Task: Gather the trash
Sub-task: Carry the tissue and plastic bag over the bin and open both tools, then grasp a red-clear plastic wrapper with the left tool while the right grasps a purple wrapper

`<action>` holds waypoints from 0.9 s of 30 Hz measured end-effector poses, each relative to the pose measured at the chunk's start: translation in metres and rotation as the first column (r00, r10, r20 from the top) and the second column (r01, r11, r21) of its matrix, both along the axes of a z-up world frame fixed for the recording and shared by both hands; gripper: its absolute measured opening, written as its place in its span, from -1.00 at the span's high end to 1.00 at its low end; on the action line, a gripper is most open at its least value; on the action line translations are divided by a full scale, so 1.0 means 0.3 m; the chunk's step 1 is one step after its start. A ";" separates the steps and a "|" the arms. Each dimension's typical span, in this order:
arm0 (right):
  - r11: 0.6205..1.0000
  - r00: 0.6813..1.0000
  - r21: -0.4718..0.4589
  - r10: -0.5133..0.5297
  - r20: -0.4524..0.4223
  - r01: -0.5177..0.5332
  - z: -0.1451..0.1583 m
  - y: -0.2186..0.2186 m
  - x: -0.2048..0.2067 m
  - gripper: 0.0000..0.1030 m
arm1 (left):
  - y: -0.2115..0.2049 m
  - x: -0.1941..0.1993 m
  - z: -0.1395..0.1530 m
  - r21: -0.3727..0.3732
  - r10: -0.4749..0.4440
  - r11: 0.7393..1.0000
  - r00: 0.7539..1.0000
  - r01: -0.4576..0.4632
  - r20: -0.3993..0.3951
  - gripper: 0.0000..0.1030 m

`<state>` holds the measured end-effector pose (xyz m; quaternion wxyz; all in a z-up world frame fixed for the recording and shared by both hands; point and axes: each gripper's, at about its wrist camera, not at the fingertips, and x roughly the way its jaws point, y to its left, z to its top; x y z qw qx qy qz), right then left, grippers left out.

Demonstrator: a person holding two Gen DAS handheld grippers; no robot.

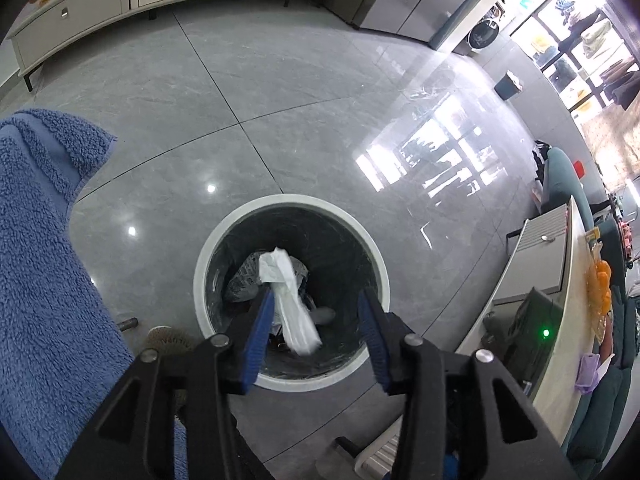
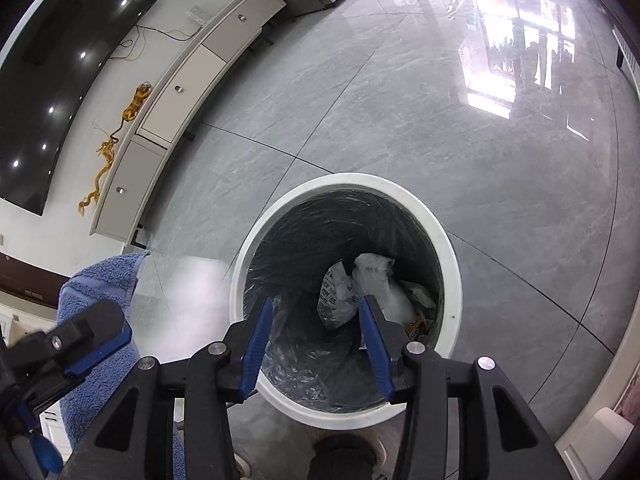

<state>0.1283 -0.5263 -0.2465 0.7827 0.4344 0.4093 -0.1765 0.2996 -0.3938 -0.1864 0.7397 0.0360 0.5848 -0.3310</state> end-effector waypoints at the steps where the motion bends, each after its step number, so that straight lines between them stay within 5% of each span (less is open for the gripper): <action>1: 1.000 1.000 -0.007 -0.002 0.000 0.002 0.008 0.002 -0.007 0.17 | 0.002 0.001 0.003 -0.005 0.006 1.000 1.000 -0.006 0.002 0.18; 7: 0.998 0.999 -0.056 -0.025 0.033 0.027 0.103 0.026 -0.057 0.14 | 0.065 -0.023 0.094 -0.051 0.062 0.997 0.996 -0.058 0.066 0.18; 13: 0.995 0.992 -0.093 -0.017 0.127 0.029 0.266 0.076 -0.111 0.11 | 0.223 -0.130 0.281 -0.173 0.131 0.979 0.982 -0.107 0.134 0.18; 17: 0.991 0.977 -0.132 0.036 0.208 -0.009 0.404 0.156 -0.151 0.06 | 0.321 -0.217 0.420 -0.187 0.120 0.979 0.975 -0.084 0.187 0.18; 22: 0.974 0.943 -0.207 0.148 0.298 -0.087 0.587 0.317 -0.215 0.02 | 0.519 -0.342 0.592 -0.241 0.180 0.963 0.949 -0.117 0.259 0.18; 27: 0.938 0.889 -0.305 0.274 0.367 -0.164 0.759 0.492 -0.269 -0.05 | 0.781 -0.464 0.752 -0.309 0.285 0.934 0.897 -0.180 0.337 0.17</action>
